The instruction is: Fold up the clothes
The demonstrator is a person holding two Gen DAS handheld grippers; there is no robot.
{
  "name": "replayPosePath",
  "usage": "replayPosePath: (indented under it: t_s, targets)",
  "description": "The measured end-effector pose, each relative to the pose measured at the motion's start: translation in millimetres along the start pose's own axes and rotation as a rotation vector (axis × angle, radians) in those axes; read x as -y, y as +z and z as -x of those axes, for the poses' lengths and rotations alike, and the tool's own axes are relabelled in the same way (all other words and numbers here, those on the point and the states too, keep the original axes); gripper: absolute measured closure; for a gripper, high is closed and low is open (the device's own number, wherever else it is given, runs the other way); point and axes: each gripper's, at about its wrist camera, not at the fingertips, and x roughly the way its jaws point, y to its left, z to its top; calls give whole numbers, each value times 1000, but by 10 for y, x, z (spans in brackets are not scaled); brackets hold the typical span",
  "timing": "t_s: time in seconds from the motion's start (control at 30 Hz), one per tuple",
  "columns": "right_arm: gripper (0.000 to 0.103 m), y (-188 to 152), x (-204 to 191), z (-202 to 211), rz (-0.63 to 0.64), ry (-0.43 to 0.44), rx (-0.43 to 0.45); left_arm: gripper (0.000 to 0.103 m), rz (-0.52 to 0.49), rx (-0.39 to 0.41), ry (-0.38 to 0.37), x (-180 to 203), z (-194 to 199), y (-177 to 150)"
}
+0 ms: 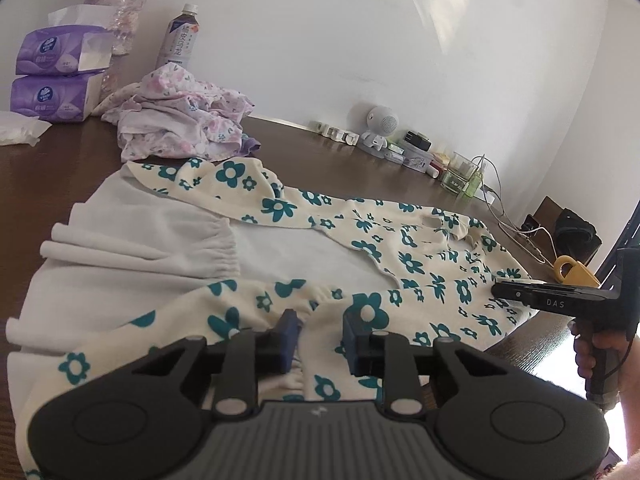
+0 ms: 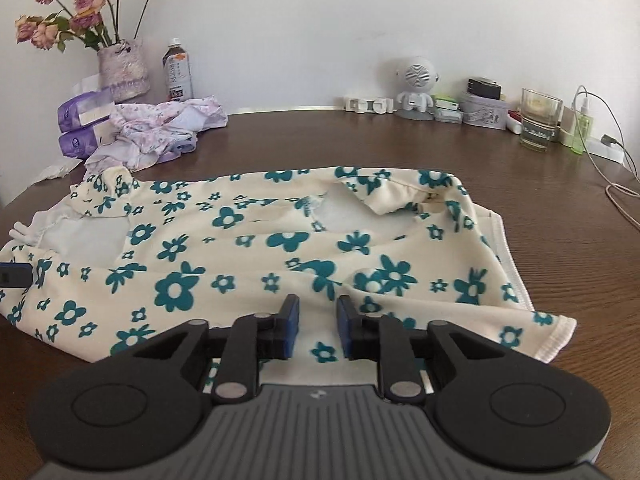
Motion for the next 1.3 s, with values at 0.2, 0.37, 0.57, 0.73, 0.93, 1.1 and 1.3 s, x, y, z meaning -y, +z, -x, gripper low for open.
replayPosePath:
  t_s: [0.2,0.37,0.57,0.73,0.93,1.1,1.3]
  targets:
    - [92,-2,258,112,-3,-128,55,82,5,6,30,30,12,-23]
    - [90,-45,479,67,-27,-136,22,82,16,14,48,51,11,-37]
    - [85,-40,482,16,-5,-142,10,82,24,19,59,65,5,-41]
    - [85,-39,510,19,-25,-129,12,82,19,19,62,71,0,-40]
    - [85,-39,488,17,-27,-143,12,82,29,24,71,86,-1,-54]
    - [85,-40,471,12,-20,-150,11,82,28,28,88,116,-1,-60]
    - [85,-43,491,22,-38,-146,12,82,33,31,102,131,5,-68]
